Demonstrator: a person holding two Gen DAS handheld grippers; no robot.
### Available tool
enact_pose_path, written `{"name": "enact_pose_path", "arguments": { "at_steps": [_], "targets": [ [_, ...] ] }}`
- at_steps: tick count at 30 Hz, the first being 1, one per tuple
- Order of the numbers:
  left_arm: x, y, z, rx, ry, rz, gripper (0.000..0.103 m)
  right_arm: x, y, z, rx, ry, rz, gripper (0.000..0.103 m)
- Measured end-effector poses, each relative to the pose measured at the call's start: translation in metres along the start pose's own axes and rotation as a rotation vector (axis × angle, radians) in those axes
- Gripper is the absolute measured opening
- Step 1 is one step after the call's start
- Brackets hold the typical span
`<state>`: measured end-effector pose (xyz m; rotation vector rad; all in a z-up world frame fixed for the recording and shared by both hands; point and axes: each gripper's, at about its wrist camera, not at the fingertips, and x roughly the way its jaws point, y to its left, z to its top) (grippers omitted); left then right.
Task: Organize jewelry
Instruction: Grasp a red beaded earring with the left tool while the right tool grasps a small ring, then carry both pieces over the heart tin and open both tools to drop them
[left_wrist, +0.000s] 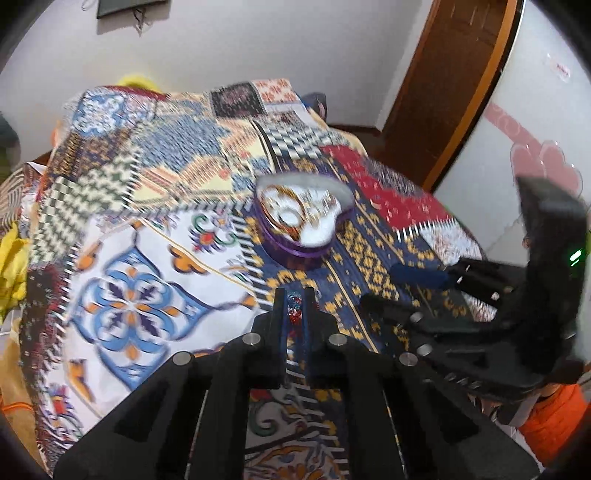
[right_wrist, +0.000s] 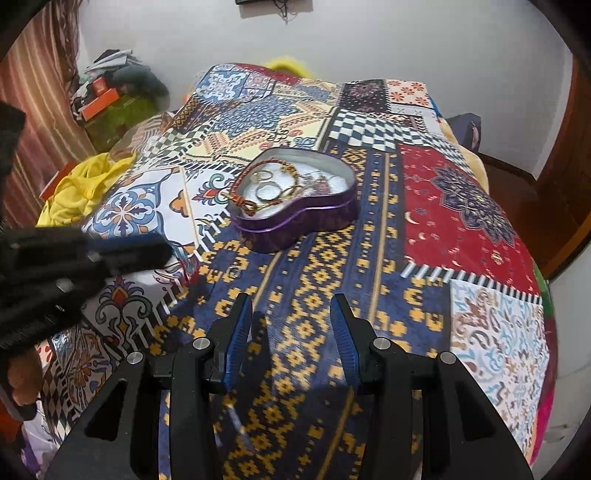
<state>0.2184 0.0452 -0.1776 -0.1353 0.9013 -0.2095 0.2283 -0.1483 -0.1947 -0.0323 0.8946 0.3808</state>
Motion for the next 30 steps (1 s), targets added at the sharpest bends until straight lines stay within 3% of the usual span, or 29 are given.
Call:
{"name": "enact_pose_path", "arguments": {
  "at_steps": [7,17,21,25,30],
  "targets": [
    [-0.017,0.016,0.007,-0.017,-0.065,0.037,0.005,0.014,0.013,0.009,-0.027,0.013,0.021,0.040],
    [-0.013,0.035,0.003,-0.069,-0.066,0.025,0.005,0.031,0.030,0.018,-0.113,0.061,0.021,0.039],
    [-0.011,0.035,0.001,-0.067,-0.063,0.023,0.005,0.035,0.036,0.019,-0.154,0.063,-0.003,0.028],
    [-0.011,0.035,0.000,-0.069,-0.061,0.021,0.005,0.038,0.036,0.020,-0.160,0.069,0.002,0.010],
    [-0.014,0.032,0.002,-0.061,-0.066,0.022,0.005,0.037,0.038,0.020,-0.165,0.068,0.012,0.009]
  ]
}}
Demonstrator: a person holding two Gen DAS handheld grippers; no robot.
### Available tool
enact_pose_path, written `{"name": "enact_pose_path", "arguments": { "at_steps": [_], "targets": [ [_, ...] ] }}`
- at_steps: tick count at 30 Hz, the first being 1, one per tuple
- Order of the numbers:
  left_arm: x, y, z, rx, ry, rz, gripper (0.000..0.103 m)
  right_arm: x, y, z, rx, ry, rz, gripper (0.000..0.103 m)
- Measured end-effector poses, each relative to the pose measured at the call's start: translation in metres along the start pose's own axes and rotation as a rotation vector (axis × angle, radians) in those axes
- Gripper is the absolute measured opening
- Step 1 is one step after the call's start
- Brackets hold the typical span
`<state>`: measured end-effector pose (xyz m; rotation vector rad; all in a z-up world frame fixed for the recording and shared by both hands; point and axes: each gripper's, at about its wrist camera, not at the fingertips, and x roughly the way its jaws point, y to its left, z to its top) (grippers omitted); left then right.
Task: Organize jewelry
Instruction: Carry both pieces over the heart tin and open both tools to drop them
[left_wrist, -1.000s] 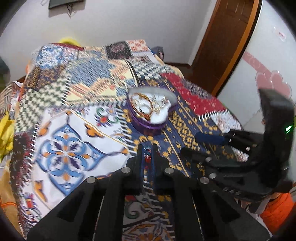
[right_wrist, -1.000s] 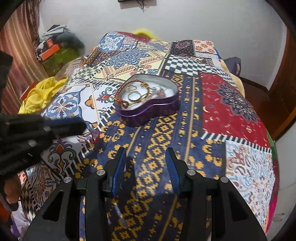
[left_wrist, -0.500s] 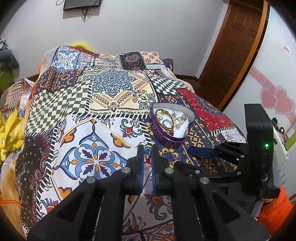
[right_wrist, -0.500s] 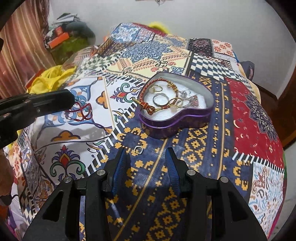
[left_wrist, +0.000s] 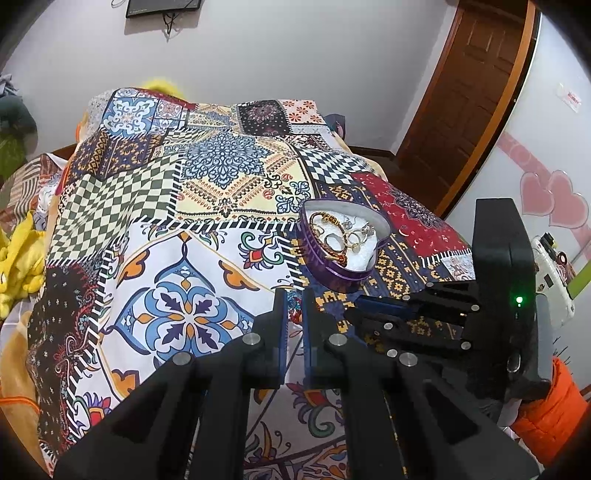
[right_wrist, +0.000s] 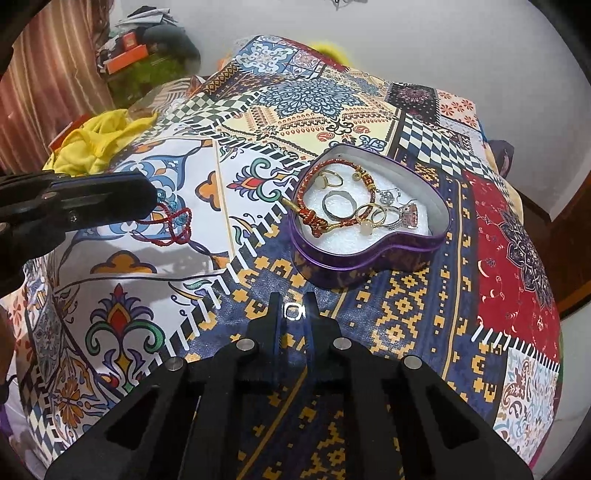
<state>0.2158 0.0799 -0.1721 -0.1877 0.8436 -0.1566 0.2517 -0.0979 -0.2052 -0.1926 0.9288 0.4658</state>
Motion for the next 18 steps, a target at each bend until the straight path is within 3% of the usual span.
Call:
{"name": "enact_pose_path", "arguments": {
  "at_steps": [4,18],
  "targets": [
    [-0.004,-0.003,0.006,0.007,-0.015,0.000,0.005,-0.009,-0.008,0.000,0.044,-0.021,0.019,0.009],
    [-0.013,-0.021,0.043,0.024,-0.089,-0.018,0.005,-0.075,-0.047,0.018,0.154,-0.224,-0.024,0.009]
  ]
}}
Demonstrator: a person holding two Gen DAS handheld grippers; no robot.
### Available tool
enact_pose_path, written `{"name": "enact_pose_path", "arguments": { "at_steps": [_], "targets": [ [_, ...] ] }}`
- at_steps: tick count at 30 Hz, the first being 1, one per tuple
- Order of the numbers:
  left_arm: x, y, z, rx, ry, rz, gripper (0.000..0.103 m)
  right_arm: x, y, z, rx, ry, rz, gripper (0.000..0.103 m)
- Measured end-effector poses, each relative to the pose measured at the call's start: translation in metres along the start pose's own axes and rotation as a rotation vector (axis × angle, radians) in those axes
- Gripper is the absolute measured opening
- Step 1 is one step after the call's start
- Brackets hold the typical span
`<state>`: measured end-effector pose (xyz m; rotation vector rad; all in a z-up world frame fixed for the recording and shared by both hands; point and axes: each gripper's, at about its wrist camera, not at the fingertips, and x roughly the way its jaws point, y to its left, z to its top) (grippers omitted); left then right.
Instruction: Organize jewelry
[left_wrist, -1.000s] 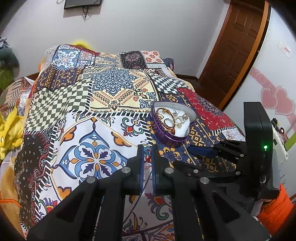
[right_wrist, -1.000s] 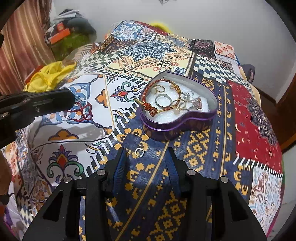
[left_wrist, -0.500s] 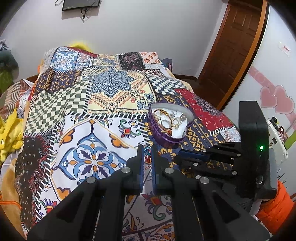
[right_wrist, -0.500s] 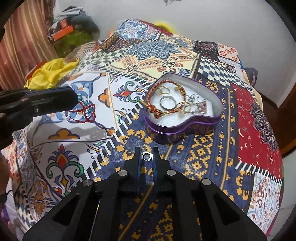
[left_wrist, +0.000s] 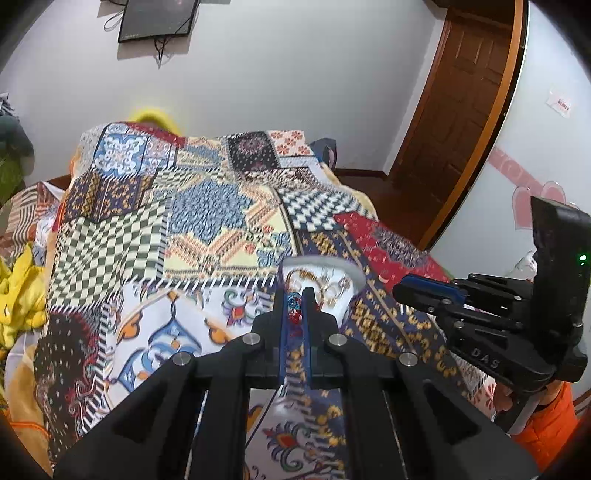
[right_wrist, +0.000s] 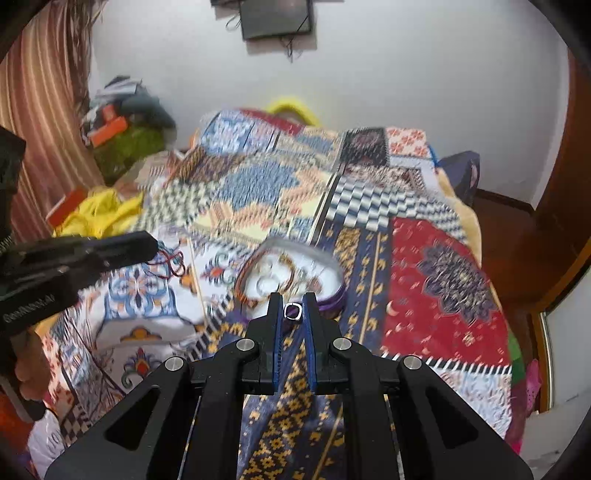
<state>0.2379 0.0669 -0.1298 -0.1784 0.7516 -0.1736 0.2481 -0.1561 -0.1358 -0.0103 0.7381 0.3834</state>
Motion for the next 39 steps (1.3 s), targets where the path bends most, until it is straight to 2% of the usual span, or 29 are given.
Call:
{"name": "enact_pose_path", "arguments": {
  "at_steps": [6,13,24,30,34,39],
  "targets": [
    [0.007,-0.009,0.017,0.013,-0.024,-0.009,0.005,-0.009,-0.005,0.014,0.025,-0.064,0.006,0.009],
    [0.025,-0.013,0.026,0.020,-0.016,-0.015,0.005,-0.002,-0.013,0.022,0.042,-0.078,0.013,0.009],
    [0.076,-0.010,0.023,0.050,0.079,0.011,0.005,0.036,-0.026,0.023,0.077,-0.006,0.035,0.010],
    [0.097,-0.008,0.018,0.036,0.134,-0.004,0.005,0.055,-0.030,0.019,0.074,0.049,0.047,0.010],
    [0.106,-0.007,0.016,0.027,0.161,-0.014,0.005,0.060,-0.030,0.016,0.061,0.071,0.054,0.010],
    [0.105,-0.009,0.016,0.029,0.158,-0.018,0.005,0.066,-0.027,0.014,0.045,0.092,0.058,0.010]
  ]
}}
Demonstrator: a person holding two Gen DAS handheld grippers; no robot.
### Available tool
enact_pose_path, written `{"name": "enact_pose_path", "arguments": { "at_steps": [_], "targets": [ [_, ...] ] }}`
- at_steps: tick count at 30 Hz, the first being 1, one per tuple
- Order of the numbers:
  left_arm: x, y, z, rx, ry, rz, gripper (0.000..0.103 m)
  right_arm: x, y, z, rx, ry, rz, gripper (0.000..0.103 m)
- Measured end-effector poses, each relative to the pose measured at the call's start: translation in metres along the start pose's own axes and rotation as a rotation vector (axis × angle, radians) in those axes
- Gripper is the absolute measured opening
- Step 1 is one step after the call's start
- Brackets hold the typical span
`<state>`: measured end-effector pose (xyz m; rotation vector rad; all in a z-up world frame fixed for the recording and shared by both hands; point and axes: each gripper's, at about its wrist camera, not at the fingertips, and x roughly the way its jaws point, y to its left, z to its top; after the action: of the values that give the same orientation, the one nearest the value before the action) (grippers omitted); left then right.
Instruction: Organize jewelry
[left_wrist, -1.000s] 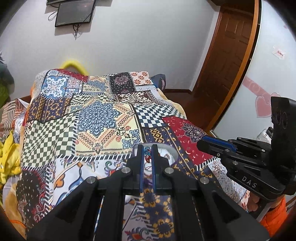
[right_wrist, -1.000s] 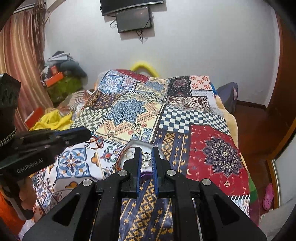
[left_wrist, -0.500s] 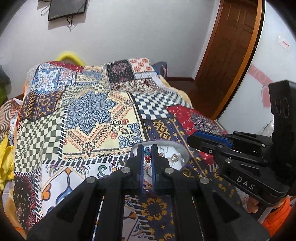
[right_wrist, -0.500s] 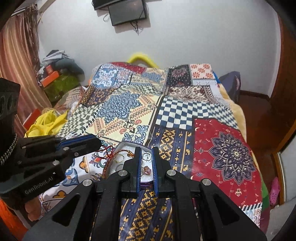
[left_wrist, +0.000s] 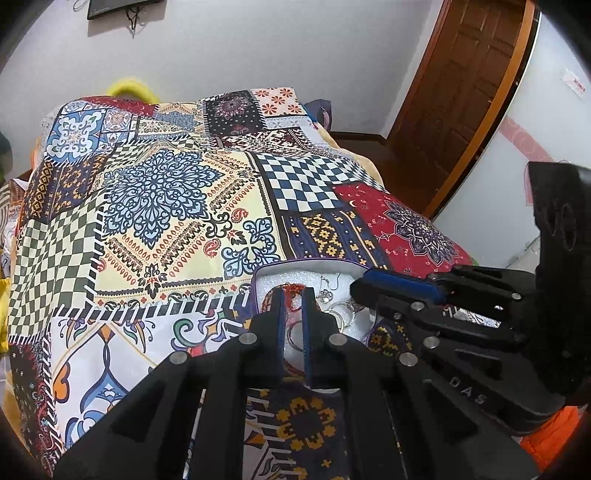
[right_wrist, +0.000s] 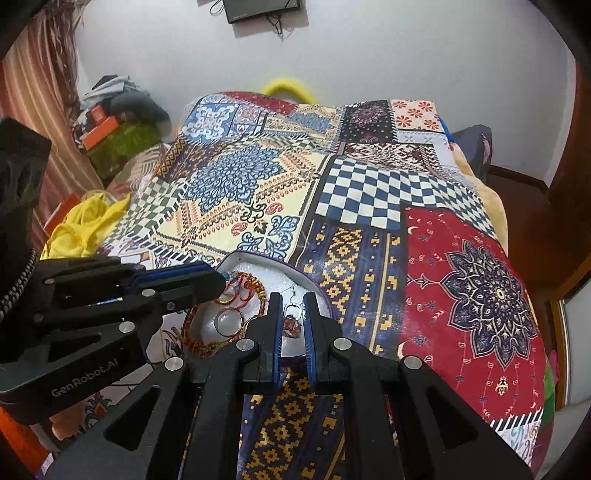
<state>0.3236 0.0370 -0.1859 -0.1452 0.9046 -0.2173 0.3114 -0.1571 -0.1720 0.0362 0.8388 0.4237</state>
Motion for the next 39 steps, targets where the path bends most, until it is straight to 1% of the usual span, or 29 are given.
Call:
{"name": "enact_pose_path", "arguments": {
  "at_steps": [6,7,9,11,12,17,20,25,30,31,32,34,35,36,39],
  "targets": [
    [-0.006,0.000,-0.002,-0.012,0.014,-0.015,0.006,0.000,0.006,-0.001,-0.025,0.018,0.002,0.010],
    [-0.009,0.001,-0.003,-0.015,0.013,-0.016,0.006,0.000,0.006,-0.001,-0.028,0.021,-0.001,0.011],
    [-0.015,0.001,-0.003,-0.017,0.006,-0.012,0.008,-0.003,0.008,-0.002,-0.034,0.027,-0.011,0.019],
    [-0.024,0.001,-0.003,-0.017,-0.009,-0.005,0.011,-0.008,0.010,-0.002,-0.039,0.018,-0.030,0.031],
    [-0.028,0.000,-0.003,-0.017,-0.015,-0.004,0.012,-0.013,0.012,-0.002,-0.042,0.007,-0.043,0.033],
    [-0.059,-0.004,0.000,-0.018,-0.068,0.003,0.017,-0.038,0.017,-0.002,-0.047,-0.041,-0.076,0.034],
    [-0.086,-0.010,0.000,-0.014,-0.120,0.017,0.022,-0.061,0.021,-0.002,-0.048,-0.085,-0.089,0.034],
    [-0.133,-0.023,-0.001,0.006,-0.215,0.052,0.023,-0.112,0.034,-0.002,-0.057,-0.192,-0.110,0.034],
    [-0.201,-0.047,-0.009,0.046,-0.362,0.060,0.023,-0.183,0.055,-0.005,-0.062,-0.371,-0.118,0.034],
    [-0.211,-0.051,-0.011,0.054,-0.387,0.061,0.025,-0.197,0.059,-0.006,-0.062,-0.409,-0.114,0.034],
    [-0.229,-0.059,-0.016,0.068,-0.434,0.067,0.029,-0.216,0.065,-0.010,-0.063,-0.462,-0.112,0.034],
    [-0.252,-0.069,-0.023,0.084,-0.506,0.078,0.036,-0.240,0.074,-0.016,-0.063,-0.533,-0.114,0.034],
    [-0.268,-0.076,-0.030,0.095,-0.554,0.084,0.038,-0.253,0.079,-0.020,-0.064,-0.572,-0.114,0.034],
    [-0.279,-0.081,-0.035,0.103,-0.588,0.088,0.039,-0.265,0.084,-0.025,-0.063,-0.609,-0.115,0.034],
    [-0.303,-0.091,-0.050,0.114,-0.653,0.099,0.042,-0.291,0.099,-0.039,-0.067,-0.693,-0.139,0.034]
  ]
}}
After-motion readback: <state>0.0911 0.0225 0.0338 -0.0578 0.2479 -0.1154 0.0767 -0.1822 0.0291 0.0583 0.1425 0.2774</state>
